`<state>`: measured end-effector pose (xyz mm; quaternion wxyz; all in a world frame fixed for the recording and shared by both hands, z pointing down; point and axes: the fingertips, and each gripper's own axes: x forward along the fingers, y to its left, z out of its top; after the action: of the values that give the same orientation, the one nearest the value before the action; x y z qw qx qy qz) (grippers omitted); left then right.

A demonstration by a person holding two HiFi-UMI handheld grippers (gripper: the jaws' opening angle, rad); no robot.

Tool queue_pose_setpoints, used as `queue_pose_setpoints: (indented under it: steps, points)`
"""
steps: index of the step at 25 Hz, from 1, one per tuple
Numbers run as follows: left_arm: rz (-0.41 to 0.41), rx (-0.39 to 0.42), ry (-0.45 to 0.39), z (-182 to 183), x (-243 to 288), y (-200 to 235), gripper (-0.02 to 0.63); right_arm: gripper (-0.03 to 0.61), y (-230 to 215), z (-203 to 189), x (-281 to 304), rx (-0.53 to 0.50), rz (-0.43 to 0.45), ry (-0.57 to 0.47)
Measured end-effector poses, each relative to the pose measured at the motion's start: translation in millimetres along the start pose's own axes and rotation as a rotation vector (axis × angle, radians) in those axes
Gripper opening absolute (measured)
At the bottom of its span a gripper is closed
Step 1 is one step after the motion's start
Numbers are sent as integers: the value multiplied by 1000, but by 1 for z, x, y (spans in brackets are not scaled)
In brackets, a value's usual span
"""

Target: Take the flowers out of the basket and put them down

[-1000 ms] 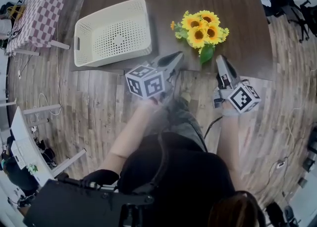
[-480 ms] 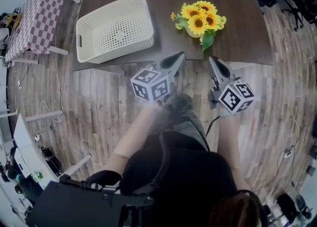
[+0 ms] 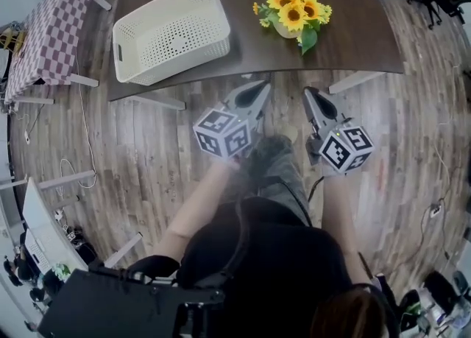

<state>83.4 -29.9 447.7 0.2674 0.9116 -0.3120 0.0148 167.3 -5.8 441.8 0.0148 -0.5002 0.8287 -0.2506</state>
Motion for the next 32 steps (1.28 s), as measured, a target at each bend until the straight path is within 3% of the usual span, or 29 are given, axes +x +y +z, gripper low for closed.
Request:
queue_pose_setpoints:
  steps: [7,14,32]
  points:
    - [15,22,-7,-7,-27,-8,0,0,21,-17,-12,-11,25,-4]
    - [50,47,-83,4,-48,-25,0,0,50,-6,-19,-111,100,-4]
    - [89,53,-142,-49,-96,-125,0,0,92,-37,-122,-177,172,13]
